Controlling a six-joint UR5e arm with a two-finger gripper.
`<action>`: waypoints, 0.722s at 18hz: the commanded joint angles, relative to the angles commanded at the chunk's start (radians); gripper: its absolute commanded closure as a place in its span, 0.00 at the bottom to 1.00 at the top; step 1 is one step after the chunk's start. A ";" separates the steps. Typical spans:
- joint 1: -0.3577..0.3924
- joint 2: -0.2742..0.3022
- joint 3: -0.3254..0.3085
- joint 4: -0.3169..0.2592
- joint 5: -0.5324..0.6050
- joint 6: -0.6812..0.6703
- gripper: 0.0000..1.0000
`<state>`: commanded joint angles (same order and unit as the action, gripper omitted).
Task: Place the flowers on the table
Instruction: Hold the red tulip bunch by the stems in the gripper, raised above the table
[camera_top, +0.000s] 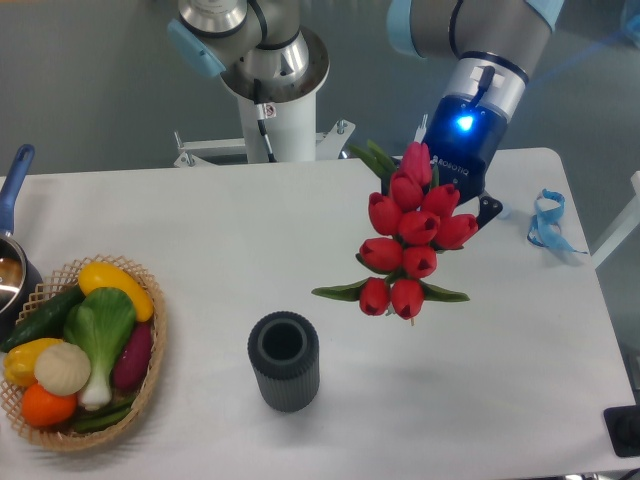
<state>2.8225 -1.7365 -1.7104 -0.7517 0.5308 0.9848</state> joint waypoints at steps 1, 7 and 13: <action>-0.003 0.003 -0.003 0.003 0.002 0.002 0.60; 0.006 0.006 -0.009 0.003 0.006 0.035 0.59; 0.015 0.021 -0.005 0.000 0.038 0.034 0.59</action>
<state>2.8378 -1.7150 -1.7150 -0.7517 0.5689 1.0186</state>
